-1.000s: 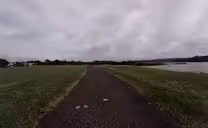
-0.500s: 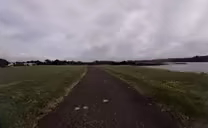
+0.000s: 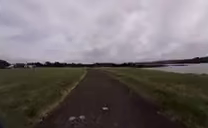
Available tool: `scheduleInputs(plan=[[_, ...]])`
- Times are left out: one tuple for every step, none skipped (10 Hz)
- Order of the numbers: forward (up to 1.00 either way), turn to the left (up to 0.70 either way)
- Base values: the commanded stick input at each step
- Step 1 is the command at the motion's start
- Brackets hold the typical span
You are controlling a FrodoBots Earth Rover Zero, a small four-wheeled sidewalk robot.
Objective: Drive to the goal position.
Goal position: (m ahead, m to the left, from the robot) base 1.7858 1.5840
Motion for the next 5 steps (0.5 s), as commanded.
scheduleInputs(plan=[[0.7, 0.0], [0.7, 0.0], [0.7, 0.0], [0.7, 0.0], [0.7, 0.0]])
